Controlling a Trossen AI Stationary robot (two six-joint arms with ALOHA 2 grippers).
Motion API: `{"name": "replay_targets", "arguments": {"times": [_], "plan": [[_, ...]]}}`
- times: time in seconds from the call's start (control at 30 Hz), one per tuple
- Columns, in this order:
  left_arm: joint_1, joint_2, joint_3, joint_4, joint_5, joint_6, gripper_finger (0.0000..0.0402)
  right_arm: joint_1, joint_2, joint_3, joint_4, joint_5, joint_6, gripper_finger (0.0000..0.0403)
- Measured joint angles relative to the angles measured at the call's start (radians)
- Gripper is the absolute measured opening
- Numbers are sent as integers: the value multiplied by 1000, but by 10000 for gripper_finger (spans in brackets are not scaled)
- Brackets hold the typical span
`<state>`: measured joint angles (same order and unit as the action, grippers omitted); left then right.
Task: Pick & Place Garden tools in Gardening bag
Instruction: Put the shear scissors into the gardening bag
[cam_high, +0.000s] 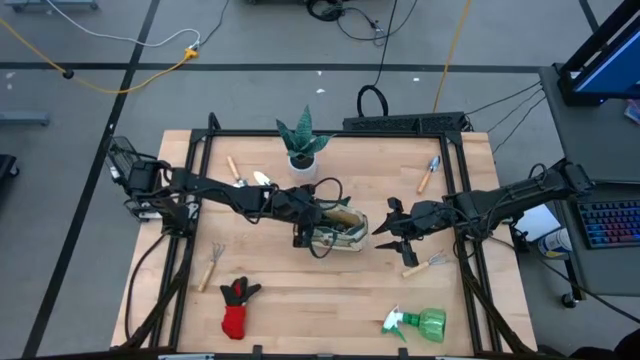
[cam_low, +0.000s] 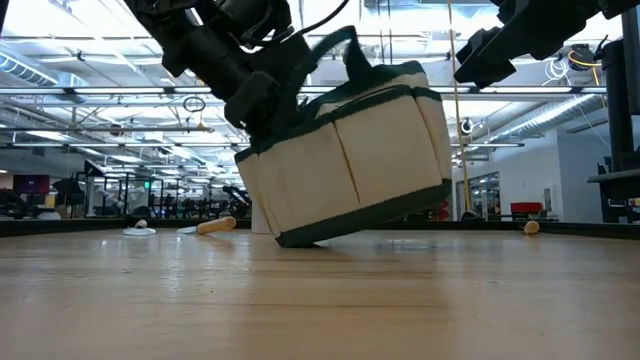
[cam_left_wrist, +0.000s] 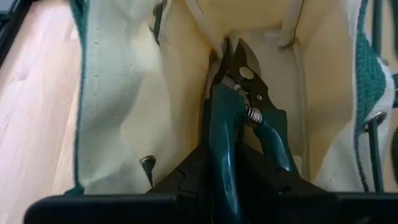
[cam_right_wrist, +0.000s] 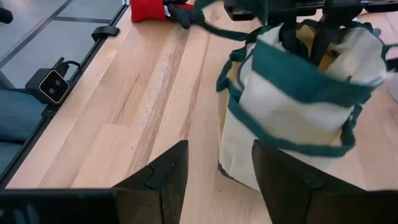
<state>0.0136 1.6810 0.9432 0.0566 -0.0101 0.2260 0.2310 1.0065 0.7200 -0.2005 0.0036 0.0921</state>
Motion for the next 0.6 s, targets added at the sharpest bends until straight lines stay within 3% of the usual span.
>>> {"name": "replay_targets", "arguments": {"times": [0.33,0.6], "plan": [[8,0,0,-59,-9,-6,74,0,0,0,0,0,0,169],[8,1,0,-54,-21,-6,123,0,0,0,0,0,0,169]]}}
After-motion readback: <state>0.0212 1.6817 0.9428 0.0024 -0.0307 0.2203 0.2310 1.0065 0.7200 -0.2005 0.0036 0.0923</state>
